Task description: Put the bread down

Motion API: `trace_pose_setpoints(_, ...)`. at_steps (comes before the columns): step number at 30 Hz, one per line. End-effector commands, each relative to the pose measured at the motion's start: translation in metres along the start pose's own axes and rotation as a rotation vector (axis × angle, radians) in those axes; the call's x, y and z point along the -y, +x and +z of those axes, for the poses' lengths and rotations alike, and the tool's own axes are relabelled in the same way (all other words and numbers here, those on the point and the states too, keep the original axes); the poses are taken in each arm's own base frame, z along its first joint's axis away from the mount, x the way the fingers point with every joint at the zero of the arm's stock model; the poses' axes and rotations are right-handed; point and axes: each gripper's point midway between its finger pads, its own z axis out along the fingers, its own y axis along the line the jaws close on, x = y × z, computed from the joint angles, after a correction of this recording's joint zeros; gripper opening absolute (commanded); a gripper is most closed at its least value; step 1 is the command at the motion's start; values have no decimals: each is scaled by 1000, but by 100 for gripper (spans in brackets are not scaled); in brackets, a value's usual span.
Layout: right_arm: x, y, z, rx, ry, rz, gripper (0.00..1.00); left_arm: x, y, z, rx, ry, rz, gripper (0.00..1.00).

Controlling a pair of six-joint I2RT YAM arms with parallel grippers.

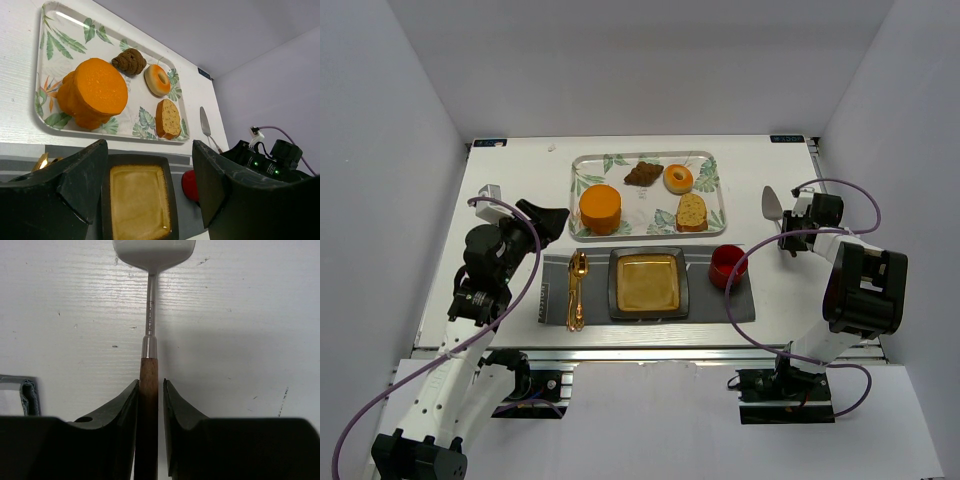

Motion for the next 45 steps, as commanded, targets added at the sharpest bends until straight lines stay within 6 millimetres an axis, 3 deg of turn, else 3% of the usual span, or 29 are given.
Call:
trace_pose_setpoints(1,2,-35,-10,98,17,-24,29,1,0,0,4,14,-1,78)
trace_pose_setpoints(9,1,-39,-13,102,7,-32,13,1,-1,1,7,12,0,78)
trace_pose_setpoints(12,-1,-51,-18,125,-5,-35,8,0,-1,1,9,9,0,78)
trace_pose_setpoints(16,-6,-81,-35,212,-24,-68,0,1,-2,0,9,7,5,78)
trace_pose_setpoints(20,-19,-121,-55,313,-68,-141,0,1,-4,-1,16,6,7,78)
trace_pose_setpoints(23,-46,-145,-65,357,-117,-262,0,2,-4,-1,16,8,6,78)
trace_pose_setpoints(26,-72,-154,-66,353,-149,-417,0,3,-5,-1,16,10,7,78)
trace_pose_setpoints(27,-91,-164,-70,369,-168,-473,0,4,-6,-2,17,11,9,78)
trace_pose_setpoints(32,-176,-170,-62,307,-269,-705,0,6,-10,-5,26,6,15,78)
trace_pose_setpoints(33,-180,-161,-58,248,-275,-731,0,6,-11,-6,28,6,17,78)
trace_pose_setpoints(35,-198,-173,-52,224,-292,-764,0,7,-13,-10,35,3,19,78)
trace_pose_setpoints(36,-208,-154,-40,129,-321,-798,0,7,-13,-11,37,1,20,78)
trace_pose_setpoints(37,-217,-172,-47,151,-320,-818,0,7,-14,-13,41,-1,20,78)
trace_pose_setpoints(38,-226,-162,-35,98,-341,-844,0,7,-14,-14,44,-2,21,78)
trace_pose_setpoints(41,-240,-165,-43,34,-374,-914,0,6,-16,-20,56,-8,22,78)
trace_pose_setpoints(42,-241,-156,-32,-13,-382,-926,0,6,-15,-21,54,-11,22,79)
trace_pose_setpoints(45,-246,-145,-33,-80,-416,-1006,0,3,-15,-25,61,-20,22,79)
